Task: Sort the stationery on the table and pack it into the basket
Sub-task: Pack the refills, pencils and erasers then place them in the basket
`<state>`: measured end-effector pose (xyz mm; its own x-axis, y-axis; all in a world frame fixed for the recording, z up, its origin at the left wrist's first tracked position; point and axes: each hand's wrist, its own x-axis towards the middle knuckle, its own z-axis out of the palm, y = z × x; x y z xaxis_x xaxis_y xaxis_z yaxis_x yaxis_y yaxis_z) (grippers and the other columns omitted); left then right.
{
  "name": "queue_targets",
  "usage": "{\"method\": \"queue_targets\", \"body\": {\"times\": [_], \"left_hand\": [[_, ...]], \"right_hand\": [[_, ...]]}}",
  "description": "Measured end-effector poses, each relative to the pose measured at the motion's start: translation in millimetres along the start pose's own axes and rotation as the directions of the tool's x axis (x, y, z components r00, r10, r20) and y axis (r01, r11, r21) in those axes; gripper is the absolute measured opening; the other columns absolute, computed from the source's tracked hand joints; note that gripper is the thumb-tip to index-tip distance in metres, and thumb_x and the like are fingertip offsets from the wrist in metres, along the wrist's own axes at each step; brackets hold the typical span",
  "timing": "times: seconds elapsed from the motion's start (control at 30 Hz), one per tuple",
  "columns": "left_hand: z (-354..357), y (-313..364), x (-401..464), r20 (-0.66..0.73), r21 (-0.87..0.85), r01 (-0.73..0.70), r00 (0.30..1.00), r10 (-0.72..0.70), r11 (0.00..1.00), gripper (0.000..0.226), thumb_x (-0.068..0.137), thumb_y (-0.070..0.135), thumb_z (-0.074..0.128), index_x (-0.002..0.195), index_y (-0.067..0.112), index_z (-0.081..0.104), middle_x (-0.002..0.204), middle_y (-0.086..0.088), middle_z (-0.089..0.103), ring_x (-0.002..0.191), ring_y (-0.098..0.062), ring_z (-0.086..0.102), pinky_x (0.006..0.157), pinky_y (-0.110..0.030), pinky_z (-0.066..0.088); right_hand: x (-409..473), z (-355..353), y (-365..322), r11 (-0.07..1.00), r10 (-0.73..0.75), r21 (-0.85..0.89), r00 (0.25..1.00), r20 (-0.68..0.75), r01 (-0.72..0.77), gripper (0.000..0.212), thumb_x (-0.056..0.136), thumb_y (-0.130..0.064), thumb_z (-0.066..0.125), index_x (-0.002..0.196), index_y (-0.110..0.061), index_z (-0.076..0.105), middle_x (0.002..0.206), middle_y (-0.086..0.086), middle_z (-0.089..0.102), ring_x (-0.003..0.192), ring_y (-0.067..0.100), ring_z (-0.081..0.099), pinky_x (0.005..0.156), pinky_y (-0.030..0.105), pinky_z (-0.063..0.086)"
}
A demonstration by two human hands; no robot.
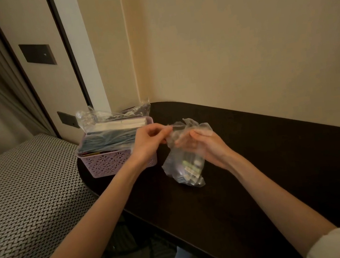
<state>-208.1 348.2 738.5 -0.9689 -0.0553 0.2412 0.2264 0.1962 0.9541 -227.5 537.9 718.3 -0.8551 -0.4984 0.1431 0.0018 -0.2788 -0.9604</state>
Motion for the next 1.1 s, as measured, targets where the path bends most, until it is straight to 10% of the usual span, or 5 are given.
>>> {"method": "queue_targets", "body": {"times": [0.3, 0.5, 0.63, 0.8, 1.1], "left_hand": [[-5, 24, 0, -0.045, -0.009, -0.152, 0.987, 0.152, 0.988, 0.012, 0.089, 0.000, 0.062, 0.097, 0.000, 0.071, 0.078, -0.005, 0.068, 0.060, 0.001, 0.064, 0.055, -0.009, 0.046], [-12, -8, -2, 0.118, -0.322, 0.041, 0.993, -0.003, 0.946, 0.037, 0.090, -0.011, 0.048, 0.126, -0.003, 0.054, 0.112, -0.016, 0.066, 0.104, -0.025, 0.066, 0.090, -0.032, 0.054], [-4, -22, -9, 0.161, -0.082, 0.098, 0.983, -0.084, 0.992, 0.052, 0.087, 0.008, 0.066, 0.135, 0.005, 0.046, 0.121, -0.004, 0.062, 0.115, -0.017, 0.060, 0.093, -0.025, 0.052], [8, -13, -11, 0.041, 0.095, -0.052, 0.998, 0.048, 0.994, 0.053, 0.060, 0.051, 0.081, 0.096, 0.016, 0.064, 0.097, 0.002, 0.071, 0.095, -0.007, 0.067, 0.085, -0.029, 0.056], [-3, -12, -7, -0.022, 0.128, -0.089, 0.995, 0.093, 0.988, 0.028, 0.079, 0.000, 0.074, 0.105, 0.008, 0.065, 0.093, -0.001, 0.072, 0.084, -0.002, 0.069, 0.077, -0.021, 0.056]], "right_hand": [[-9, -21, -15, 0.869, -0.137, -0.493, 0.977, -0.163, 0.039, 0.015, 0.091, -0.018, 0.062, 0.098, -0.021, 0.074, 0.104, -0.002, 0.073, 0.104, 0.012, 0.065, 0.090, 0.030, 0.052], [-8, -24, -11, 0.869, -0.135, -0.493, 0.978, -0.159, 0.040, 0.018, 0.091, -0.016, 0.061, 0.105, -0.016, 0.073, 0.098, 0.002, 0.072, 0.104, 0.017, 0.064, 0.091, 0.031, 0.051], [-6, -21, -13, 0.868, -0.132, -0.495, 0.978, -0.164, 0.034, 0.016, 0.088, -0.014, 0.066, 0.101, -0.014, 0.074, 0.099, -0.002, 0.074, 0.103, 0.010, 0.065, 0.089, 0.027, 0.052], [0, -7, -9, 0.821, -0.177, -0.569, 0.964, -0.200, 0.033, 0.011, 0.081, -0.019, 0.074, 0.089, -0.011, 0.075, 0.087, -0.004, 0.073, 0.088, 0.000, 0.066, 0.073, 0.016, 0.051], [0, -10, -3, 0.924, -0.078, -0.382, 0.988, -0.134, 0.022, 0.044, 0.079, -0.023, 0.076, 0.119, -0.009, 0.064, 0.115, 0.005, 0.069, 0.108, 0.014, 0.064, 0.090, 0.032, 0.052]]}}
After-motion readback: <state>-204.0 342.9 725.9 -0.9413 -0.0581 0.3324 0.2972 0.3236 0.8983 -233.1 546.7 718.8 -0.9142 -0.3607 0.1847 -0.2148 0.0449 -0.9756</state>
